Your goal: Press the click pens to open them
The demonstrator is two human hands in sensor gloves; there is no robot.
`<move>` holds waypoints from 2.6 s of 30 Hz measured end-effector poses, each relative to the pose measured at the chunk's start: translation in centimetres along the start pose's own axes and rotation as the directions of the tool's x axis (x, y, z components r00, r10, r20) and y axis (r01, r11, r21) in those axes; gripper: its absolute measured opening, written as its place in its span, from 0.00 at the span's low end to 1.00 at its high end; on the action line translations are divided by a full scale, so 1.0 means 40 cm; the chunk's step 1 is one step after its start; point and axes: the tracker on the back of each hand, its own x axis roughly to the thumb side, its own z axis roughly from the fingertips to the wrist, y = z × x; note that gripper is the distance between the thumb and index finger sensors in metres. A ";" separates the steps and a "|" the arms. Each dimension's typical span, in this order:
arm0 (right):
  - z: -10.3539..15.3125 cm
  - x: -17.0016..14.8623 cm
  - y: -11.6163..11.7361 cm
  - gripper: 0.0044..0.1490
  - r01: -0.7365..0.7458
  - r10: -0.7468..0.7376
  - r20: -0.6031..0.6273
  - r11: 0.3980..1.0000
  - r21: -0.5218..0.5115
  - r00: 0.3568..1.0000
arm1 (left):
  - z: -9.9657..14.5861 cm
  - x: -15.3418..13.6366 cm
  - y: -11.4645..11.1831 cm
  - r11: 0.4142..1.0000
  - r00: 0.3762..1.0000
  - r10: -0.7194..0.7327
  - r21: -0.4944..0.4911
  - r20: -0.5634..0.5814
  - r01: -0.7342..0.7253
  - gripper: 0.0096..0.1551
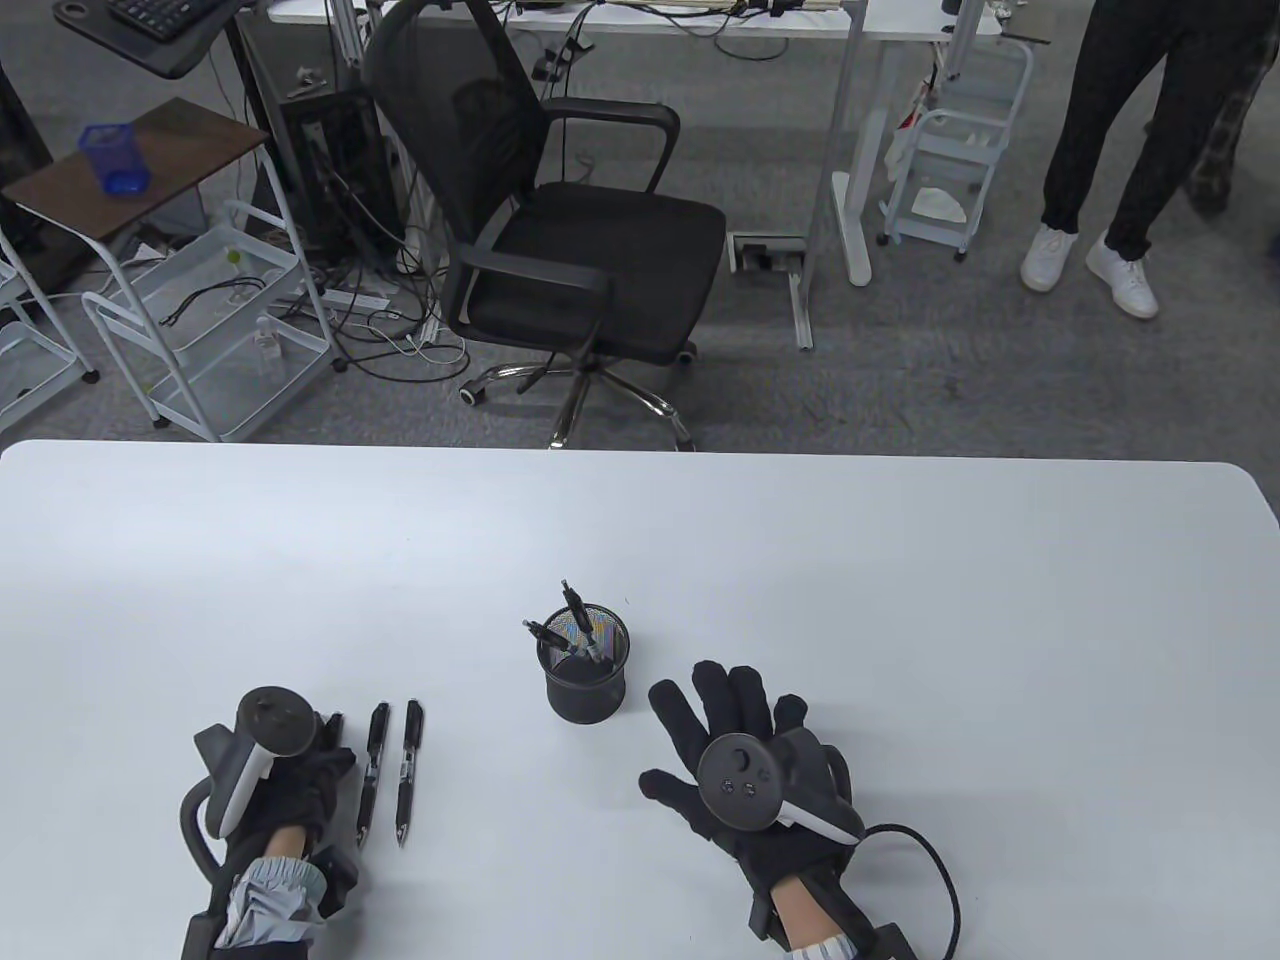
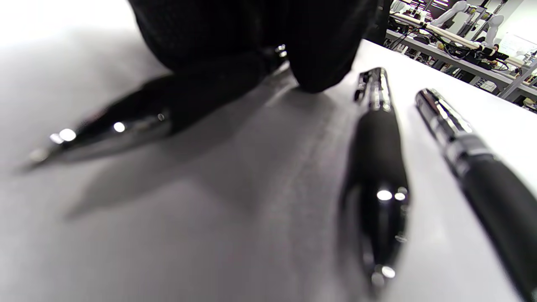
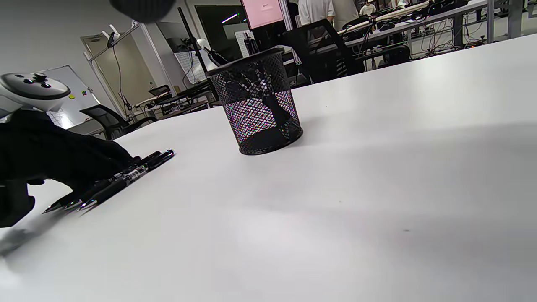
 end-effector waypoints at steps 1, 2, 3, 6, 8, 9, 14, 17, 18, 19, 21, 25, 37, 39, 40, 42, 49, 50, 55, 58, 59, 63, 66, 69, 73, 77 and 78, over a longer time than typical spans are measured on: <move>0.000 0.000 0.000 0.49 0.001 -0.001 0.000 1.000 -0.001 1.000 | 0.000 0.000 0.000 1.000 1.000 0.001 -0.003 0.001 -0.001 0.36; 0.000 -0.001 0.000 0.49 0.002 -0.002 0.000 1.000 -0.002 1.000 | 0.000 -0.001 -0.001 1.000 1.000 0.003 -0.007 0.003 -0.003 0.37; 0.000 -0.001 0.000 0.49 0.002 -0.002 0.000 1.000 -0.003 1.000 | 0.000 -0.001 -0.001 1.000 1.000 0.005 -0.008 0.003 -0.005 0.38; 0.000 -0.001 0.000 0.49 0.002 -0.002 -0.001 1.000 -0.001 1.000 | 0.000 -0.004 0.000 1.000 1.000 0.020 -0.021 0.005 -0.019 0.39; 0.000 -0.001 0.001 0.49 0.002 -0.002 0.000 1.000 0.000 1.000 | 0.004 -0.005 0.005 0.997 0.998 0.055 -0.046 0.012 -0.054 0.40; 0.000 -0.001 0.001 0.49 0.002 -0.002 0.000 1.000 0.000 1.000 | 0.006 -0.004 0.009 0.995 0.997 0.073 -0.063 0.015 -0.072 0.41; 0.000 -0.002 0.000 0.49 0.004 -0.004 0.002 1.000 -0.004 1.000 | 0.041 0.032 0.037 0.992 0.996 0.080 -0.097 0.030 -0.077 0.39; -0.001 -0.002 0.001 0.49 0.005 -0.005 0.001 1.000 0.000 1.000 | 0.075 0.070 0.058 0.999 0.996 0.033 -0.034 0.081 -0.030 0.37; 0.000 -0.002 0.001 0.49 0.004 -0.004 0.000 1.000 0.001 1.000 | 0.091 0.087 0.067 1.000 0.994 0.023 -0.007 0.105 -0.023 0.37; 0.000 -0.002 0.001 0.49 0.004 -0.004 -0.001 1.000 0.001 1.000 | 0.102 0.099 0.073 1.000 0.992 0.015 0.008 0.124 -0.016 0.37; 0.000 -0.002 0.000 0.49 0.006 -0.006 -0.001 1.000 -0.001 1.000 | 0.136 0.134 0.086 0.998 0.982 -0.010 0.056 0.191 0.000 0.38; -0.001 -0.002 0.000 0.49 0.007 -0.007 -0.001 1.000 0.000 1.000 | 0.195 0.204 0.085 0.994 0.941 -0.069 0.102 0.332 0.037 0.43; 0.000 0.000 -0.002 0.49 0.014 -0.013 0.011 1.000 -0.008 1.000 | 0.321 0.345 0.021 0.976 0.794 -0.217 0.126 0.567 0.177 0.49; 0.000 -0.001 -0.002 0.49 0.018 -0.018 0.010 1.000 -0.010 1.000 | 0.330 0.361 0.012 0.975 0.775 -0.220 0.106 0.592 0.196 0.48; 0.000 -0.002 -0.002 0.49 0.019 -0.019 0.010 1.000 -0.010 1.000 | 0.332 0.366 0.009 0.974 0.769 -0.220 0.097 0.600 0.203 0.47; -0.001 -0.004 -0.001 0.49 0.021 -0.021 0.006 1.000 -0.009 1.000 | 0.332 0.378 -0.001 0.975 0.758 -0.209 0.072 0.618 0.211 0.46; -0.009 -0.001 0.010 0.49 0.011 -0.011 -0.003 1.000 0.007 1.000 | 0.321 0.387 -0.024 0.968 0.745 -0.221 0.048 0.630 0.246 0.47; -0.011 -0.001 0.010 0.49 0.013 -0.013 -0.002 1.000 0.010 1.000 | 0.321 0.386 -0.022 0.970 0.745 -0.216 0.049 0.631 0.240 0.47; -0.040 0.001 0.001 0.49 0.120 -0.120 0.007 0.993 -0.013 0.993 | 0.315 0.378 -0.020 0.975 0.746 -0.189 0.033 0.638 0.218 0.48; -0.079 0.004 -0.019 0.49 0.184 -0.184 -0.013 0.982 -0.043 0.983 | 0.308 0.376 -0.025 0.976 0.748 -0.179 0.018 0.640 0.217 0.48; -0.092 0.006 -0.026 0.49 0.186 -0.187 -0.019 0.982 -0.042 0.982 | 0.308 0.376 -0.025 0.976 0.747 -0.175 0.017 0.641 0.215 0.48; -0.166 0.022 -0.060 0.49 0.196 -0.199 -0.044 0.978 -0.074 0.979 | 0.310 0.373 -0.017 0.979 0.747 -0.169 0.024 0.643 0.201 0.48; -0.220 0.036 -0.071 0.51 0.203 -0.208 -0.055 0.975 -0.087 0.977 | 0.308 0.371 -0.015 0.981 0.746 -0.158 0.019 0.647 0.191 0.48; -0.275 0.036 -0.071 0.52 0.210 -0.215 -0.071 0.975 -0.073 0.974 | 0.306 0.371 -0.017 0.982 0.746 -0.151 0.008 0.648 0.191 0.48; -0.344 0.016 -0.063 0.53 0.292 -0.295 -0.088 0.955 -0.048 0.951 | 0.307 0.372 -0.017 0.981 0.746 -0.150 0.007 0.649 0.192 0.47; -0.389 -0.009 -0.055 0.51 0.364 -0.367 -0.105 0.930 -0.045 0.924 | 0.302 0.371 -0.014 0.983 0.749 -0.142 0.006 0.647 0.181 0.47; -0.395 -0.013 -0.054 0.51 0.381 -0.383 -0.106 0.924 -0.045 0.918 | 0.301 0.371 -0.014 0.983 0.749 -0.141 0.005 0.647 0.181 0.47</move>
